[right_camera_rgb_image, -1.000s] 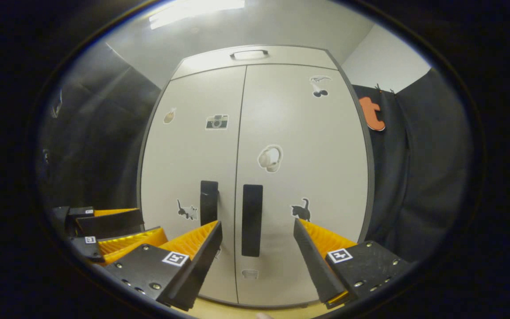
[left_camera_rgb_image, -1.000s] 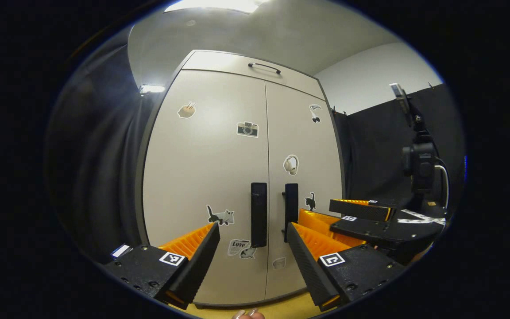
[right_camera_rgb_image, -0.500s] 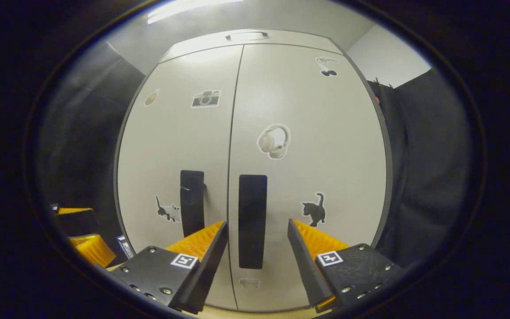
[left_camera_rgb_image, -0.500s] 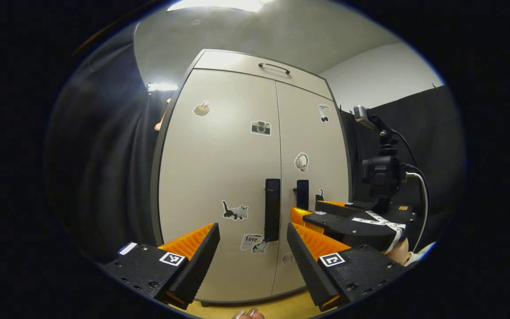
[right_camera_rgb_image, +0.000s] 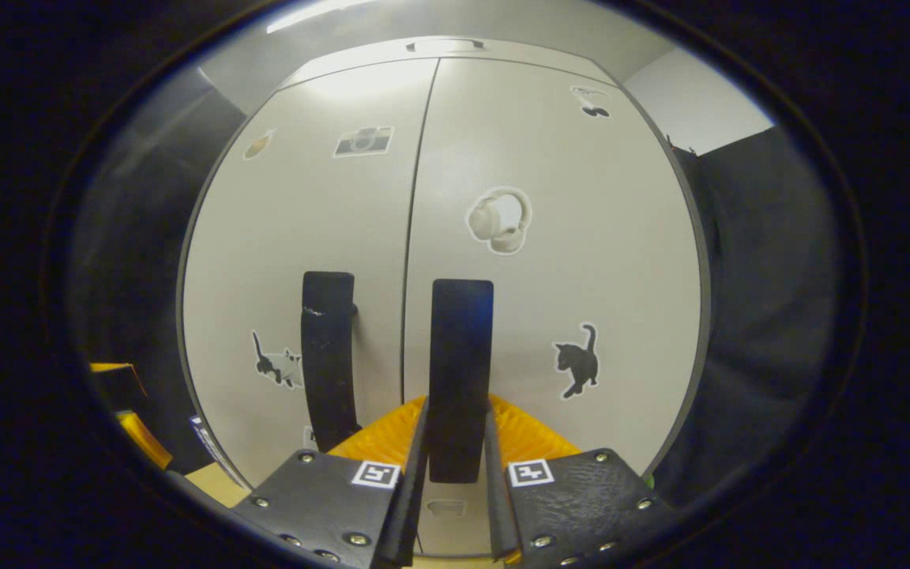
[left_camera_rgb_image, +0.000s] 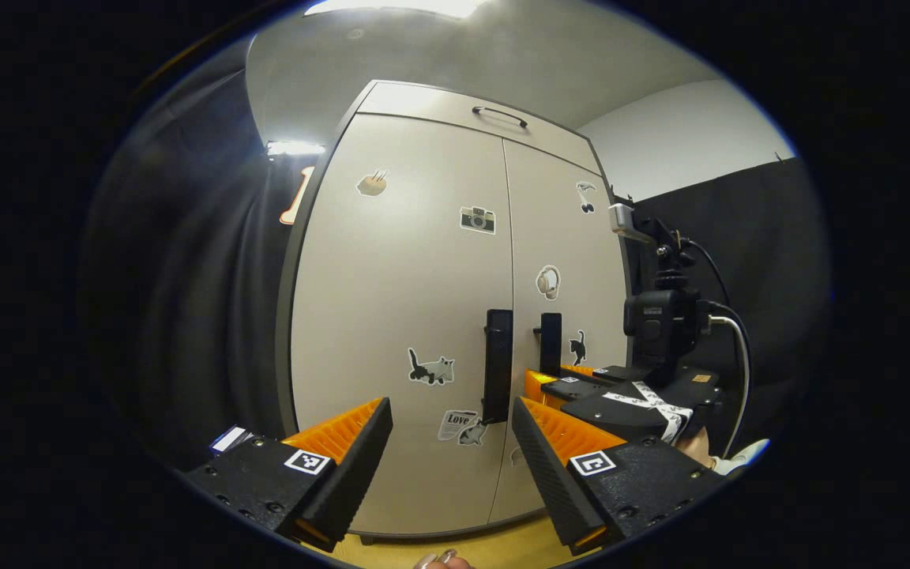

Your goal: Open the right door of the double-door shoe cabinet with the right hand, and open the left door with the left hand.

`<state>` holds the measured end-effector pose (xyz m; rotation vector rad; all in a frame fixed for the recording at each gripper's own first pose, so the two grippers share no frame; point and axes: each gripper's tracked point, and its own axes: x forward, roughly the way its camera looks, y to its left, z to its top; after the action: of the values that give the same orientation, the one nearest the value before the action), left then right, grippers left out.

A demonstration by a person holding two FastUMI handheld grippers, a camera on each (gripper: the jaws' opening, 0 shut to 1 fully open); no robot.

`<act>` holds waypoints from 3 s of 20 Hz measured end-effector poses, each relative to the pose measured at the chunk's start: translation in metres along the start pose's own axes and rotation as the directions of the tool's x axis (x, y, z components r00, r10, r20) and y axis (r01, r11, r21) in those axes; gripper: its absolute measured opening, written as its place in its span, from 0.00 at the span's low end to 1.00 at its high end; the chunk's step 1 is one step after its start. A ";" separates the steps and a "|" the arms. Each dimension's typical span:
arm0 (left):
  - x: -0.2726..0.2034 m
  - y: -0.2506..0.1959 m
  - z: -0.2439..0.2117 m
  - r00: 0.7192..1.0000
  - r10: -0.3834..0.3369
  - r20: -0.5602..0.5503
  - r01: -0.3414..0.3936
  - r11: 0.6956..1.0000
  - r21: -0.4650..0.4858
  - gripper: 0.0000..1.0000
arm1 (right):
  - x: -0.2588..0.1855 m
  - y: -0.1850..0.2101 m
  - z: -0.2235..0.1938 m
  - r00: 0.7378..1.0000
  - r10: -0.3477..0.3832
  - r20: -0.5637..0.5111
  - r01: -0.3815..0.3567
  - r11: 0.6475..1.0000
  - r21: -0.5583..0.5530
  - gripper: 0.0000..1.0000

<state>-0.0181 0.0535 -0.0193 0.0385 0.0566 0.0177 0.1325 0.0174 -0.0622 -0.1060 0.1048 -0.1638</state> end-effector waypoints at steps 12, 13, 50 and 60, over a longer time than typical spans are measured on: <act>-0.010 0.019 -0.007 0.999 0.032 -0.029 -0.032 0.999 -0.017 0.95 | -0.004 0.000 -0.002 1.000 -0.004 -0.015 0.004 1.000 0.027 0.23; -0.011 0.019 -0.007 0.999 0.035 -0.031 -0.035 0.999 -0.018 0.94 | -0.006 0.000 -0.001 1.000 0.003 -0.019 -0.003 1.000 0.031 0.23; -0.037 -0.254 0.015 0.999 0.043 0.008 -0.043 0.998 0.045 0.95 | -0.184 -0.238 0.003 0.983 0.176 -0.052 -0.176 0.984 0.008 0.19; -0.022 -0.275 0.011 1.000 0.029 0.006 -0.029 0.998 0.050 0.94 | -0.185 -0.262 0.006 0.973 0.227 -0.050 -0.224 0.973 0.061 0.15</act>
<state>-0.0351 -0.2222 -0.0178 0.0897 0.0512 0.0451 -0.0895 -0.2083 -0.0087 -0.0340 0.1679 0.0572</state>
